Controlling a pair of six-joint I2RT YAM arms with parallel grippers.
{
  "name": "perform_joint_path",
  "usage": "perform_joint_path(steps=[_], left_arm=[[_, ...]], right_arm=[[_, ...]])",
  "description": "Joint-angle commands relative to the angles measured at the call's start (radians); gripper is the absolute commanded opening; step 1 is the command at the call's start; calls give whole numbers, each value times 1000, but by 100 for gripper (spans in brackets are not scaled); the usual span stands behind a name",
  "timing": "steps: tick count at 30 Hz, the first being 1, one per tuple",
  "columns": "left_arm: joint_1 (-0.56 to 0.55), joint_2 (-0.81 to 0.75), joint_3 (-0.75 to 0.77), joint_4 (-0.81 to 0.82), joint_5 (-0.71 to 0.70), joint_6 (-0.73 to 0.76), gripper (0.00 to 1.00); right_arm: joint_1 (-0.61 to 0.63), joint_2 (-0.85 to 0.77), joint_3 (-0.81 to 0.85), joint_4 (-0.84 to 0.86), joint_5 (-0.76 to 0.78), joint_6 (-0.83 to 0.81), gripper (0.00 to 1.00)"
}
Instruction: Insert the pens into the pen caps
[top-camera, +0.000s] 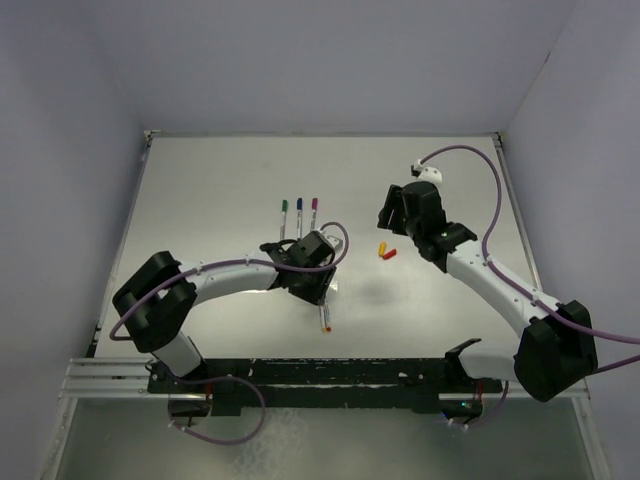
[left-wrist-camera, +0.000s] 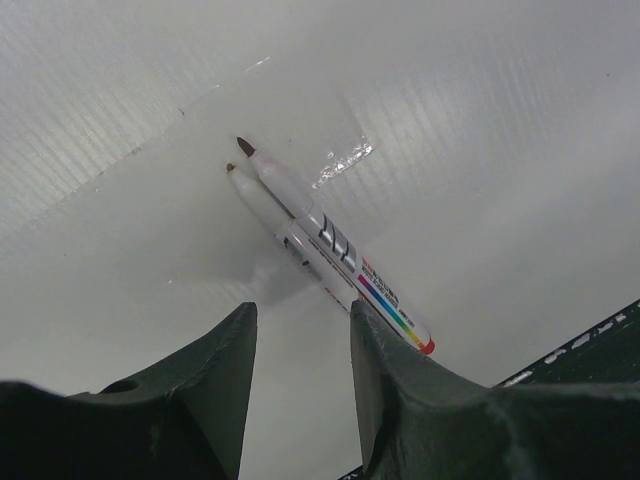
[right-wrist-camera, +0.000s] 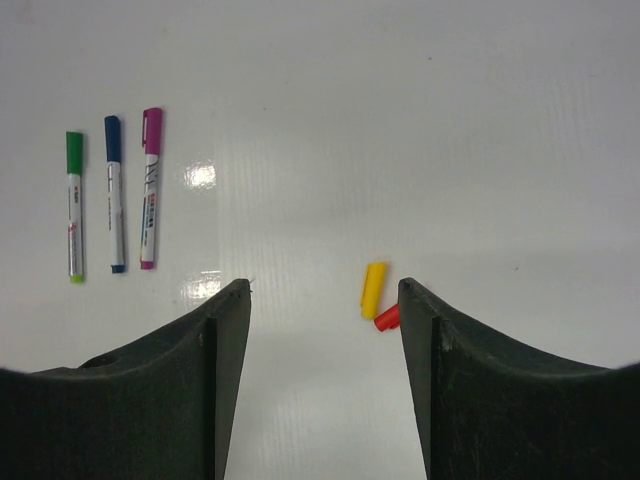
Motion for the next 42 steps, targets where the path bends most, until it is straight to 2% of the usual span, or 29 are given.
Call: perform_joint_path(steps=[1,21,29,36,42], left_arm=[[-6,31,5,36,7,-12,45],[-20,95,21,46,0,-5,46],[-20,111,31,0,-48,5,37],[-20,149,55,-113,-152,5,30],[-20,168,64,-141,-206,3,25]], right_arm=[[-3,-32,-3,8,13,3,63],[-3,-36,-17,14,14,6,62],[-3,-36,-13,14,16,5,62],[-3,-36,-17,15,12,11,62],[-3,-31,-12,17,8,11,62]])
